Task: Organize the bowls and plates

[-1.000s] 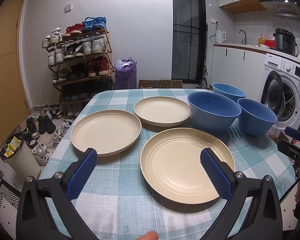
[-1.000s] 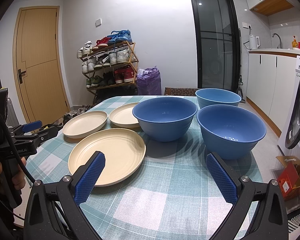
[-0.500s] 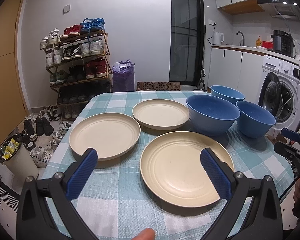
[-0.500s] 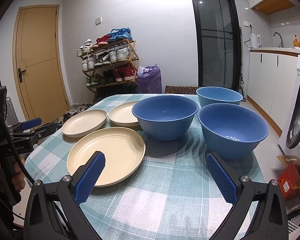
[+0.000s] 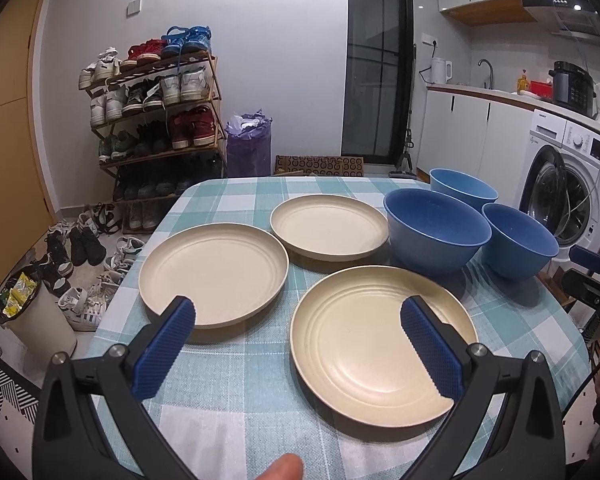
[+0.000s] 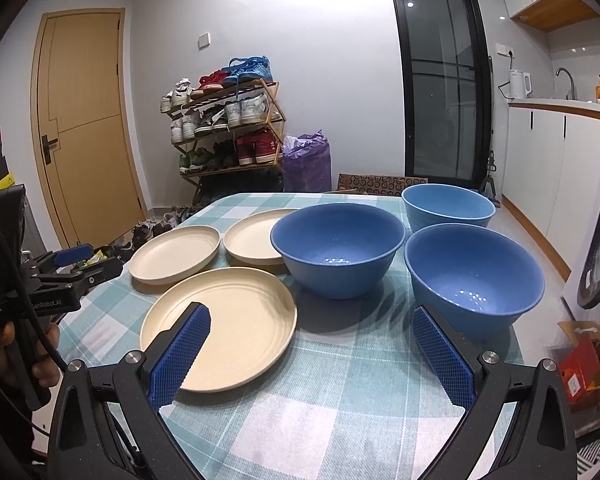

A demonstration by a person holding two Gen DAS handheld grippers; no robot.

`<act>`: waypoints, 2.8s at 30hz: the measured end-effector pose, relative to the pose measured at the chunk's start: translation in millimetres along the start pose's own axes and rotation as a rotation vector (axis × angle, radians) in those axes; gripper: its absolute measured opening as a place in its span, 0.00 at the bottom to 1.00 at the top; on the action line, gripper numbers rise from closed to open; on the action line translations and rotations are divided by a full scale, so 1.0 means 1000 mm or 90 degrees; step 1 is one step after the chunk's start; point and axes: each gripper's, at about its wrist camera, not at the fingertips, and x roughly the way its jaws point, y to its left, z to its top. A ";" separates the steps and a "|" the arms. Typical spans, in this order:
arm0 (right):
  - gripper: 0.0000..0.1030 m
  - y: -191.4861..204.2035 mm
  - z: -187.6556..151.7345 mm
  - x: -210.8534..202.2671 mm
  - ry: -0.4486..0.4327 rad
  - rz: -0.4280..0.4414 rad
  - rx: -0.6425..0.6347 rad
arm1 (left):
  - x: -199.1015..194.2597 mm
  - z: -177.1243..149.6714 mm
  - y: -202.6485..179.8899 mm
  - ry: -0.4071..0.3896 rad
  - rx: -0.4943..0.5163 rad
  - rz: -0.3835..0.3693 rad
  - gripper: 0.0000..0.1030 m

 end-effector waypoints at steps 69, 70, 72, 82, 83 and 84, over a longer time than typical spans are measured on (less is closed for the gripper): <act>1.00 -0.030 0.227 0.069 0.068 0.058 0.004 | 0.084 0.133 0.032 0.072 0.013 -0.004 1.00; 1.00 -0.032 0.232 0.071 0.065 0.060 0.006 | 0.084 0.135 0.031 0.071 0.014 -0.004 1.00; 1.00 -0.034 0.238 0.074 0.064 0.060 0.010 | 0.085 0.140 0.031 0.069 0.017 -0.003 1.00; 1.00 -0.043 0.259 0.108 0.097 0.054 0.006 | 0.105 0.155 0.037 0.083 0.013 -0.002 1.00; 1.00 -0.044 0.259 0.113 0.104 0.055 0.003 | 0.108 0.155 0.037 0.087 0.011 -0.001 1.00; 1.00 -0.043 0.260 0.117 0.110 0.054 0.001 | 0.112 0.155 0.038 0.091 0.009 0.000 1.00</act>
